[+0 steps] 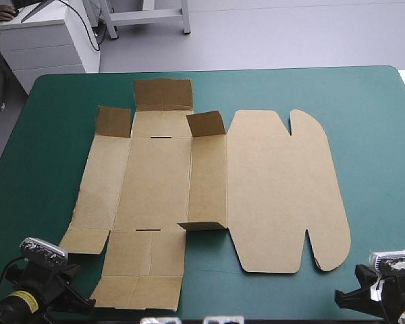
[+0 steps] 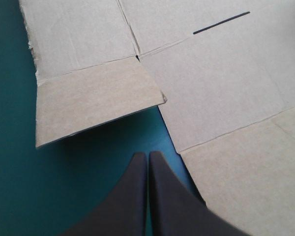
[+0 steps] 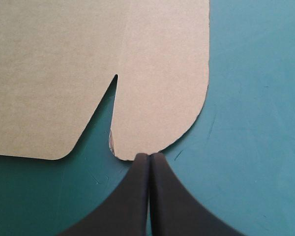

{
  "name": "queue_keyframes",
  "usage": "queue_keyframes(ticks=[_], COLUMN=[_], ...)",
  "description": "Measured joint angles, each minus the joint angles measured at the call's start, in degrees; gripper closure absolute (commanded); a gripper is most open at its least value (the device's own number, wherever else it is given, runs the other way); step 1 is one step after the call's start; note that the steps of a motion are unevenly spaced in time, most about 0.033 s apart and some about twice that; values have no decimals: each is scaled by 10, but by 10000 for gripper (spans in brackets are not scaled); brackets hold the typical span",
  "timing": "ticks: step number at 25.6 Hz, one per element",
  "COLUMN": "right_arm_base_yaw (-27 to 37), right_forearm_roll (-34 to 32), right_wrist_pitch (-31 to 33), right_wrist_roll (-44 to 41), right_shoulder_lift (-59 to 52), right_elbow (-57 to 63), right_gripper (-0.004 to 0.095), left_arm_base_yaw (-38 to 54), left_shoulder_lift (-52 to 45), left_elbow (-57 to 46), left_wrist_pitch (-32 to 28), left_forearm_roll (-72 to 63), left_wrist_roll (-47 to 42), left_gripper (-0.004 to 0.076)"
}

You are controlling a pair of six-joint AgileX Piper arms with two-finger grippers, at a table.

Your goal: Fold the box

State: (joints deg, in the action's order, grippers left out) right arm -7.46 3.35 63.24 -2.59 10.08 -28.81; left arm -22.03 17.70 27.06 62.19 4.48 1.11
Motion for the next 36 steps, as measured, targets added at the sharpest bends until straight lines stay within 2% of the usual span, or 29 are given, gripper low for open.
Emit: queue_keyframes(ticks=[15, 28, 36], right_arm_base_yaw=[0, 0, 0], right_forearm_roll=[0, 0, 0], right_wrist_pitch=[0, 0, 0], right_wrist_roll=[0, 0, 0], right_shoulder_lift=[0, 0, 0], right_elbow=[0, 0, 0], right_gripper=[927, 927, 927], left_arm_base_yaw=[0, 0, 0], left_shoulder_lift=[22, 227, 359], left_elbow=[4, 230, 300], left_wrist_pitch=[6, 15, -9], left_forearm_roll=[0, 0, 0], left_wrist_roll=[0, 17, 17], left_gripper=[731, 731, 731])
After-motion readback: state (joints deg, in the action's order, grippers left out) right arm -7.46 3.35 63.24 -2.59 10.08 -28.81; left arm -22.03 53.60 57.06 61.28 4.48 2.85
